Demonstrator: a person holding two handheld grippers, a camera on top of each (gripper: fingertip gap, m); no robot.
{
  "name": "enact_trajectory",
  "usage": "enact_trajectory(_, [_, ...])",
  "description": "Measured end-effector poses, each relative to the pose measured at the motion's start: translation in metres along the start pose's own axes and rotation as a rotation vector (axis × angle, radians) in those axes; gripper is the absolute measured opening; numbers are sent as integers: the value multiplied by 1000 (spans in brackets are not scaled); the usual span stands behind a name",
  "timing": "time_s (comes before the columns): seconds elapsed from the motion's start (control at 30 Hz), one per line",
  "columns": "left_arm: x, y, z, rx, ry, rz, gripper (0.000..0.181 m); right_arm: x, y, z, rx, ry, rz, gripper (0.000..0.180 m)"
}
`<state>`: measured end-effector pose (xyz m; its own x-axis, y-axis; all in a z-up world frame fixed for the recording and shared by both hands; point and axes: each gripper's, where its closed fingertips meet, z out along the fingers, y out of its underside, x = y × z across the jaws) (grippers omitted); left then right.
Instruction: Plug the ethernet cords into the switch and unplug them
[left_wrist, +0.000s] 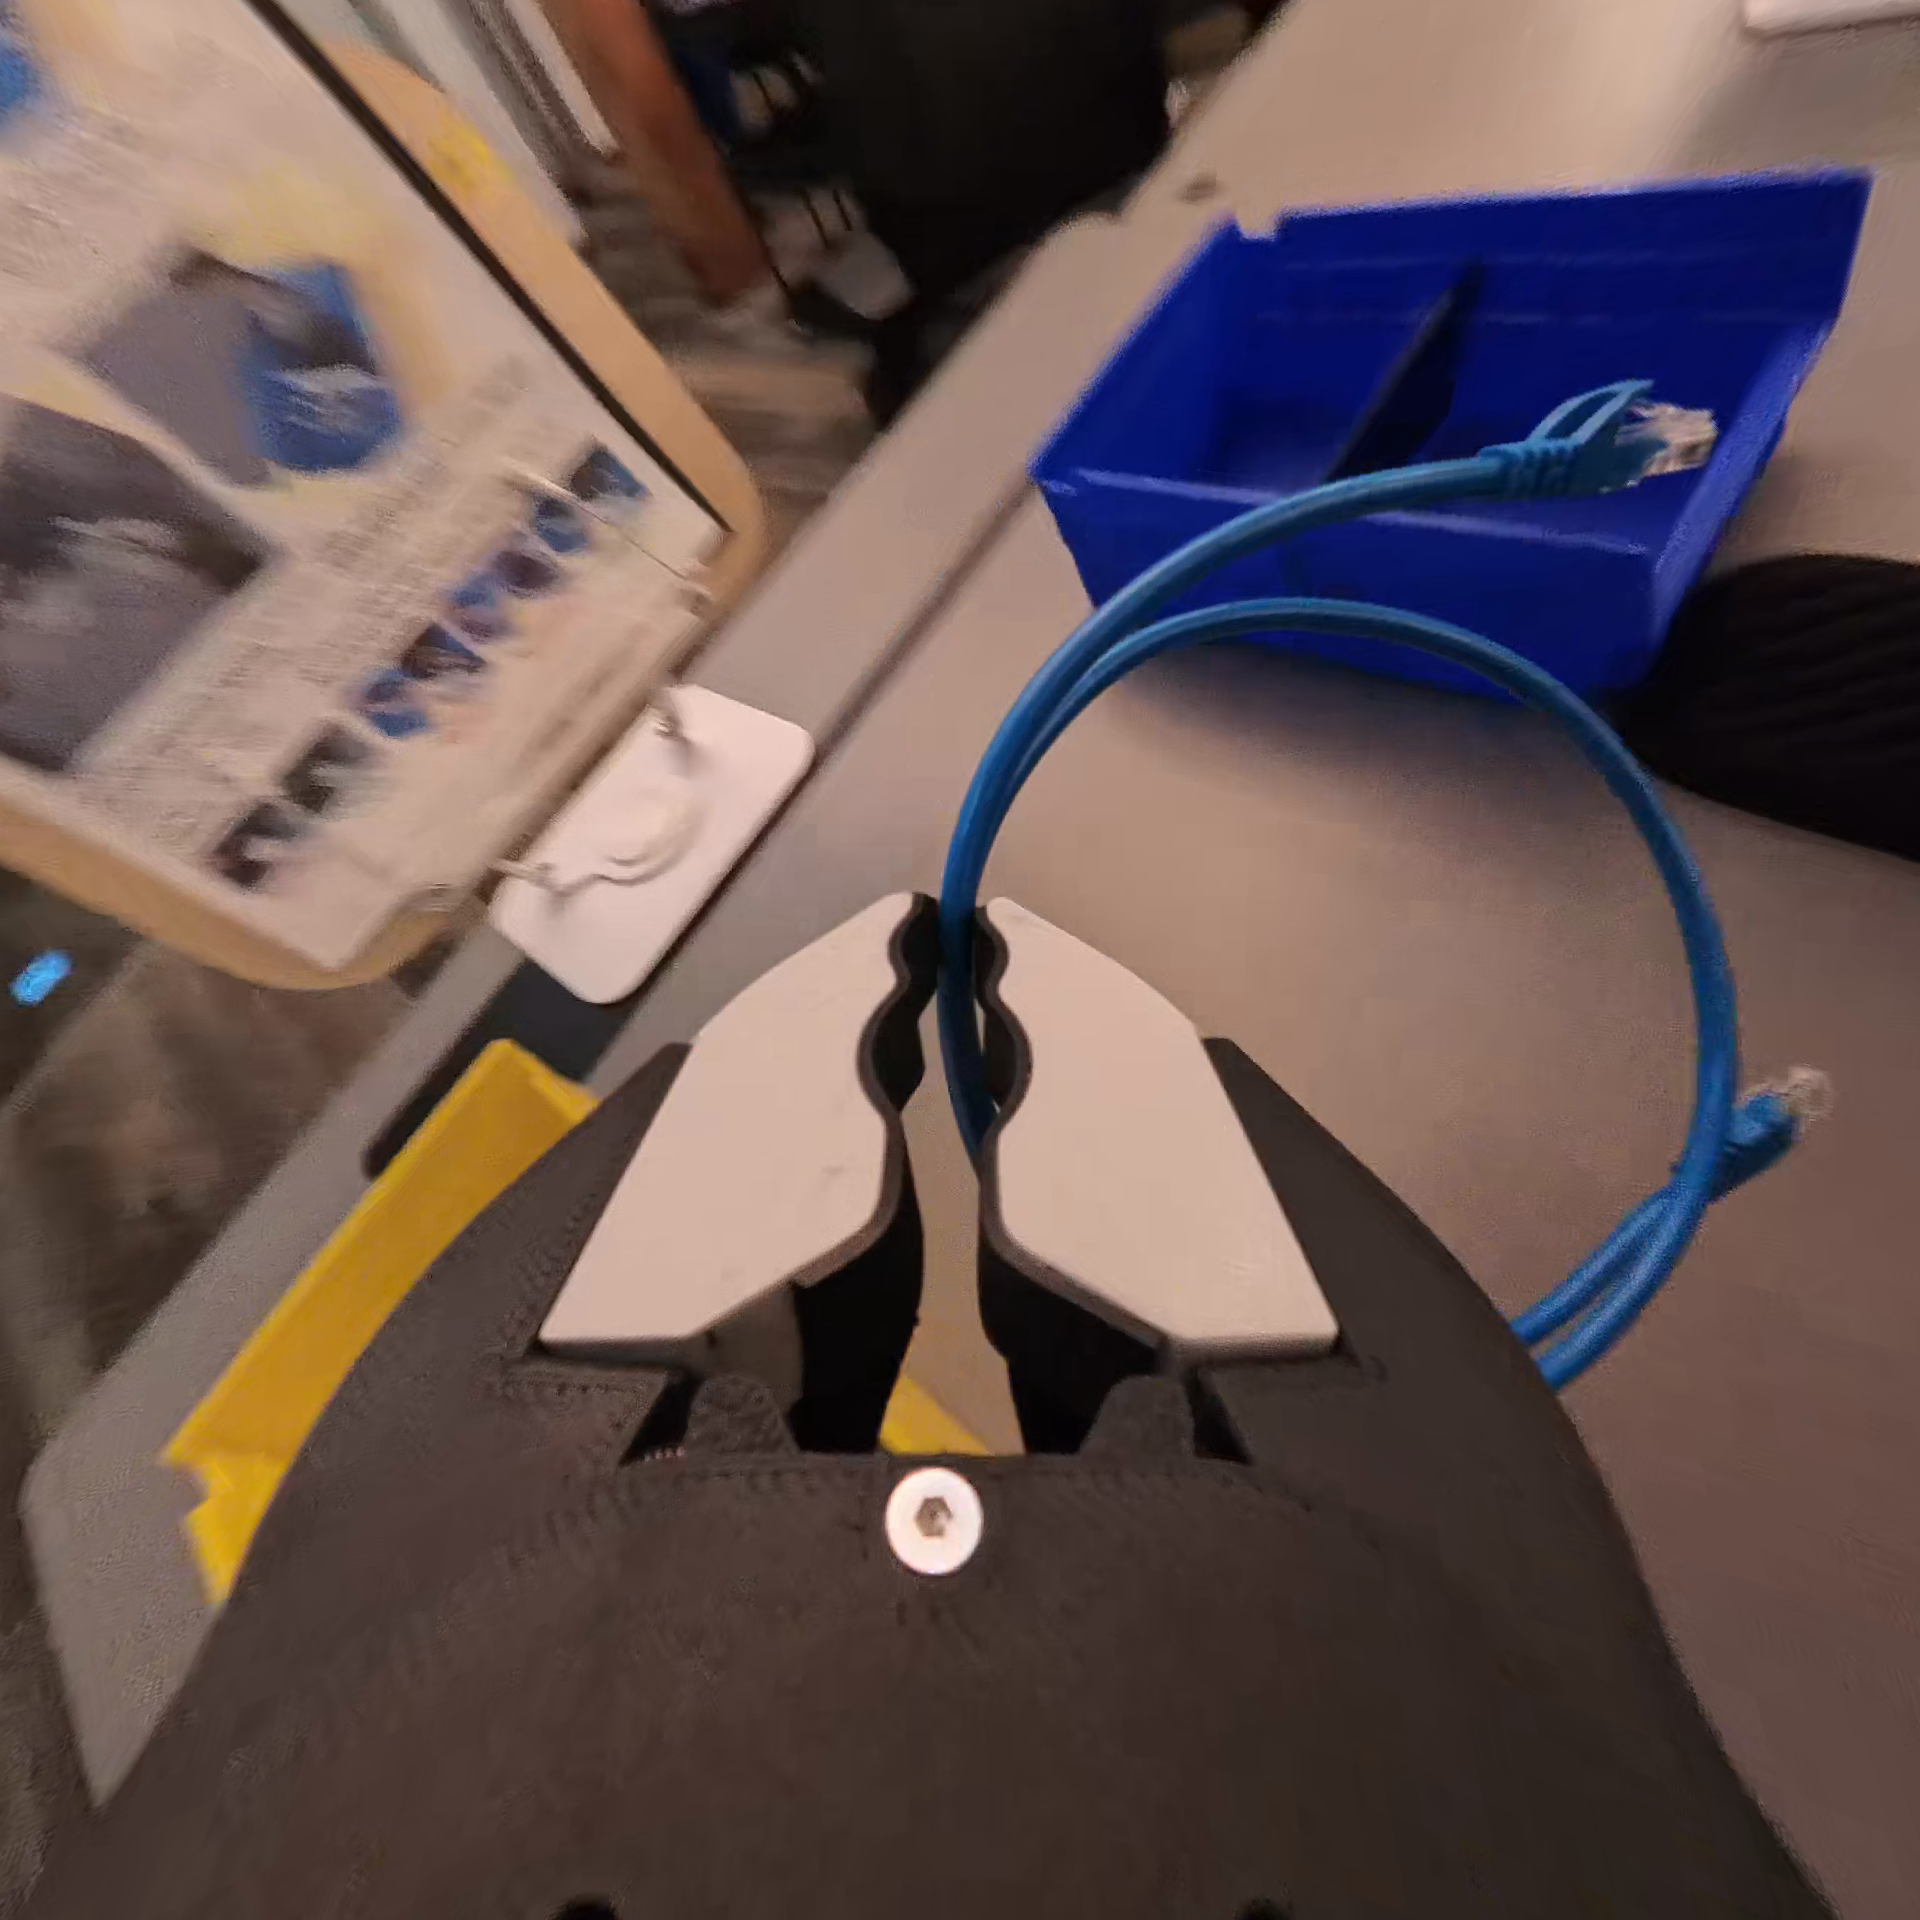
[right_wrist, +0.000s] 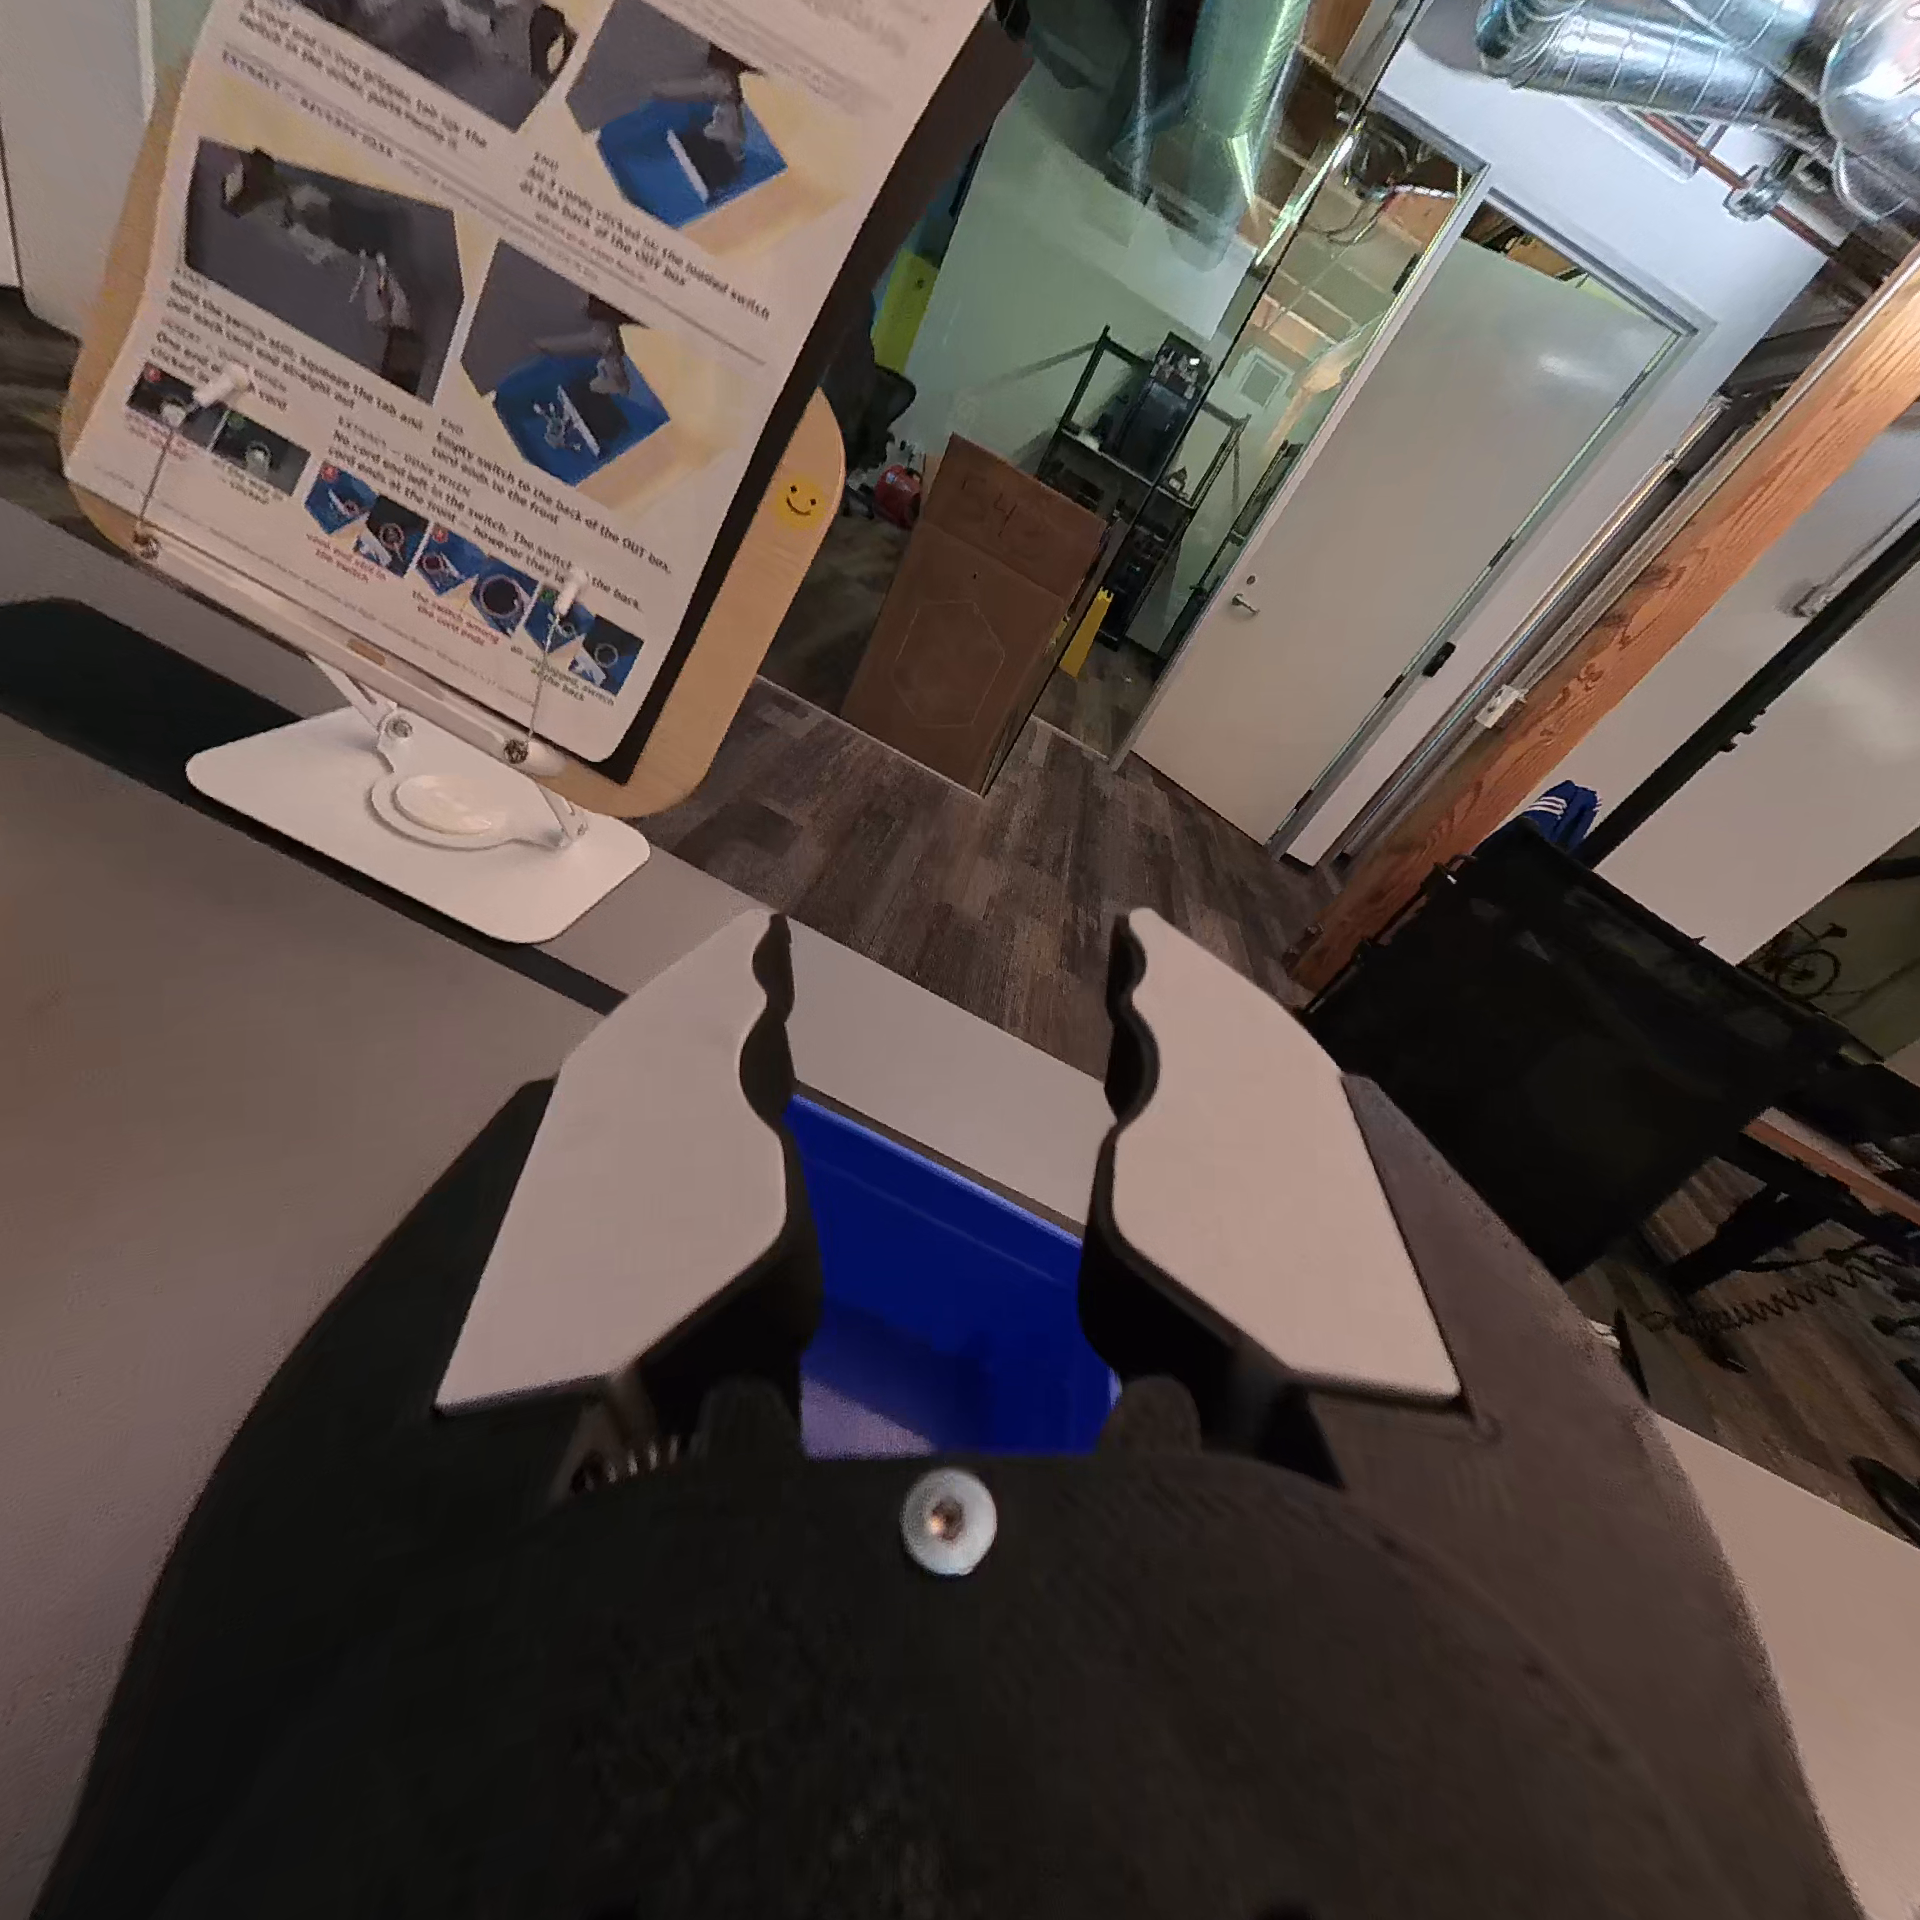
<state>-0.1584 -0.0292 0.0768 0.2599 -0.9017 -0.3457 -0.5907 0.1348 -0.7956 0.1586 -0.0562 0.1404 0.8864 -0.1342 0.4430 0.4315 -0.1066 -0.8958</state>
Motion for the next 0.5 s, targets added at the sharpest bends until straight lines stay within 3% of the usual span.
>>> enact_trajectory(0.17, [46,51,110,-216,238,-35,5,-1,12,7,-59,0,-41,59])
enact_trajectory(0.23, [49,69,136,-265,234,-51,5,-1,15,8,-70,-7,-43,60])
enact_trajectory(0.4, [50,89,164,-305,207,-97,6,1,20,12,-78,-22,-29,60])
enact_trajectory(0.47, [45,84,164,-280,186,-103,27,0,22,13,-89,-31,-28,60])
enact_trajectory(0.5, [39,78,160,-253,174,-105,29,0,24,14,-96,-29,-32,60])
